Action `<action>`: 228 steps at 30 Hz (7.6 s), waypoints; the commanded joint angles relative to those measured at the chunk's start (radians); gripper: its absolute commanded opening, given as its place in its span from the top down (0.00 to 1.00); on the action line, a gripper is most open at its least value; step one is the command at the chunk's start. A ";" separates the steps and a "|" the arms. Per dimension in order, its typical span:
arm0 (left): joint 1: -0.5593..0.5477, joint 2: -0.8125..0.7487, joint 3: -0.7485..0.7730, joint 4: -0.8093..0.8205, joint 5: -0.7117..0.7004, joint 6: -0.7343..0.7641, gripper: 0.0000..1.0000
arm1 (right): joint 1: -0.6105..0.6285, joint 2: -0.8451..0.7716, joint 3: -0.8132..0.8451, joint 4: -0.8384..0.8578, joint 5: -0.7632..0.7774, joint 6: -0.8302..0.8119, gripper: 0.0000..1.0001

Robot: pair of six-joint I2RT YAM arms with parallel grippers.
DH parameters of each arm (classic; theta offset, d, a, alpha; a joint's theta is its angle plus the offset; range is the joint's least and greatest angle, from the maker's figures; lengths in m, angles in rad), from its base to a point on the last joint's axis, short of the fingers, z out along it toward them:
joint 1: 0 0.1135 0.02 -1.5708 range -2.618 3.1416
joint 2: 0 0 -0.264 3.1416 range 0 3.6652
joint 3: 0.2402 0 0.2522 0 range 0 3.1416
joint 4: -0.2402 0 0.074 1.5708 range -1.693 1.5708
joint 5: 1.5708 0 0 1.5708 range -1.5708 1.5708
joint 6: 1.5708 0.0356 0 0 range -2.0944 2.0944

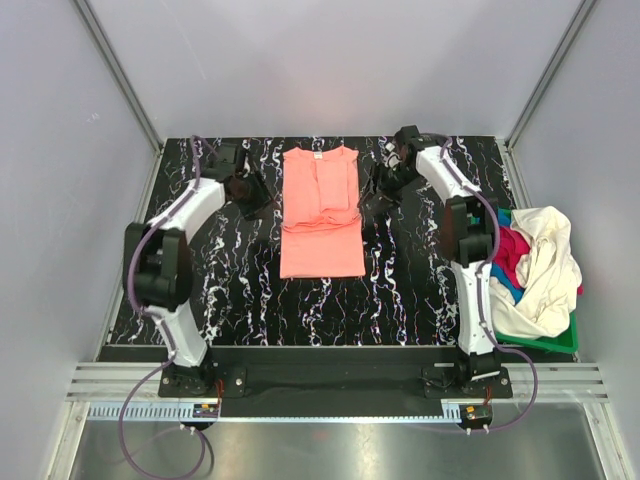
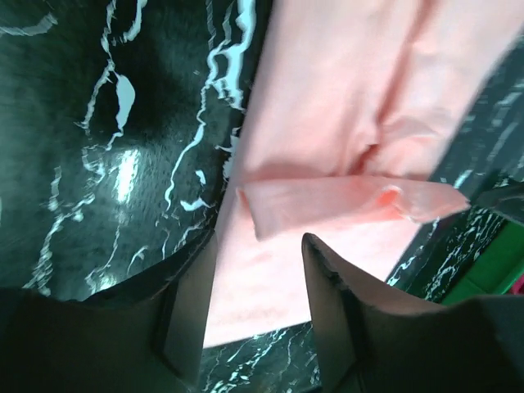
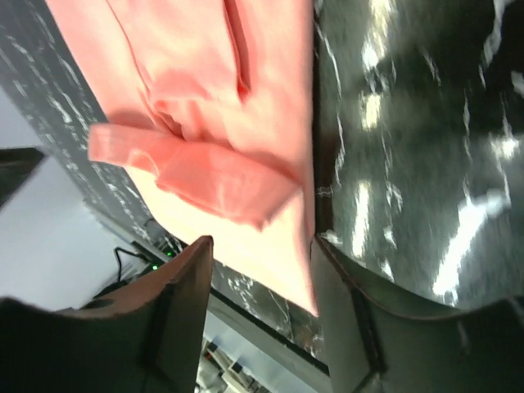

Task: Fold and stack the t-shirts
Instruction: Fold the tshirt

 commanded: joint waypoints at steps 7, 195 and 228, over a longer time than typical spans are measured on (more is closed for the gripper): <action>-0.166 -0.189 -0.201 0.198 0.134 0.028 0.70 | 0.147 -0.336 -0.439 0.267 0.116 0.104 0.55; -0.077 -0.281 -0.811 0.384 0.079 -0.372 0.46 | 0.085 -0.598 -1.233 0.840 -0.013 0.560 1.00; -0.351 -0.797 -0.966 0.132 -0.114 -0.322 1.00 | 0.219 -0.926 -1.480 0.570 0.041 0.196 1.00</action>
